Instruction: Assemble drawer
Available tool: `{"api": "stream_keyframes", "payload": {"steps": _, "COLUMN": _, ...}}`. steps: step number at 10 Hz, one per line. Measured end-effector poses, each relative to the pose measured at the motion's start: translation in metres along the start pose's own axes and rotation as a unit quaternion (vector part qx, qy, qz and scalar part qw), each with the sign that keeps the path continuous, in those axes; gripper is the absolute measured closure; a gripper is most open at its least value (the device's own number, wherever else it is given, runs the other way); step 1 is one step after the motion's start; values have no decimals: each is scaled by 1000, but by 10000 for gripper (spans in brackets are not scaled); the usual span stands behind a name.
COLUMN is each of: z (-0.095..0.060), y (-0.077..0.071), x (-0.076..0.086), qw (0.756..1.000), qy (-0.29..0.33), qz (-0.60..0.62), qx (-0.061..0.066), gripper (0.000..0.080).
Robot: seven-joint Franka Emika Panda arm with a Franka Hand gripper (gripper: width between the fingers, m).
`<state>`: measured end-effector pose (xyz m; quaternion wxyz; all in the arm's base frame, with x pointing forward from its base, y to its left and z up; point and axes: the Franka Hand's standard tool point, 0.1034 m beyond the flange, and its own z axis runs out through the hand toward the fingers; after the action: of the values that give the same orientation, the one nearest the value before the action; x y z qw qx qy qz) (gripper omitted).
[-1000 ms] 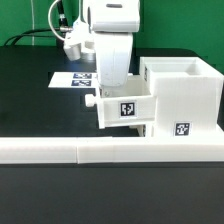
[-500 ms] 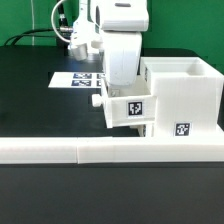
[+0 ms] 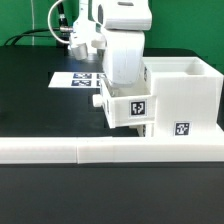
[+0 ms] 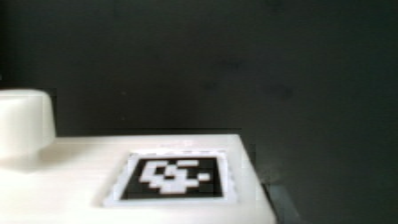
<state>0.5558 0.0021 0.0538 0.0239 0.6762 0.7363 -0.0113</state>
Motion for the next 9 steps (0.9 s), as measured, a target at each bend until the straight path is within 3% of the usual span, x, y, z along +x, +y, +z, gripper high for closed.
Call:
{"api": "stream_keyframes", "payload": {"steps": 1, "z": 0, "y": -1, "x": -1, "qw": 1000, "qy": -1, "qz": 0, "qx": 3, "gripper": 679}}
{"api": "stream_keyframes", "payload": {"steps": 2, "z": -2, "y": 0, "x": -2, "qw": 1000, "qy": -2, "qz": 1, "qx": 8, "gripper": 544}}
{"api": "stream_keyframes", "payload": {"steps": 3, "z": -5, "y": 2, "x": -2, "qw": 1000, "qy": -3, "qz": 1, "qx": 8, "gripper": 342}}
{"api": "stream_keyframes", "payload": {"steps": 4, "z": -9, "y": 3, "x": -3, "qw": 1000, "qy": -4, "qz": 2, "qx": 9, "gripper": 342}}
{"api": "stream_keyframes", "payload": {"steps": 5, "z": -14, "y": 5, "x": -4, "qw": 1000, "qy": -6, "qz": 2, "qx": 12, "gripper": 221}}
{"api": "stream_keyframes", "payload": {"steps": 7, "z": -28, "y": 7, "x": -6, "qw": 1000, "qy": -11, "qz": 3, "qx": 18, "gripper": 154}}
{"api": "stream_keyframes", "payload": {"steps": 9, "z": -46, "y": 3, "x": -24, "qw": 999, "qy": -19, "qz": -16, "qx": 33, "gripper": 154}}
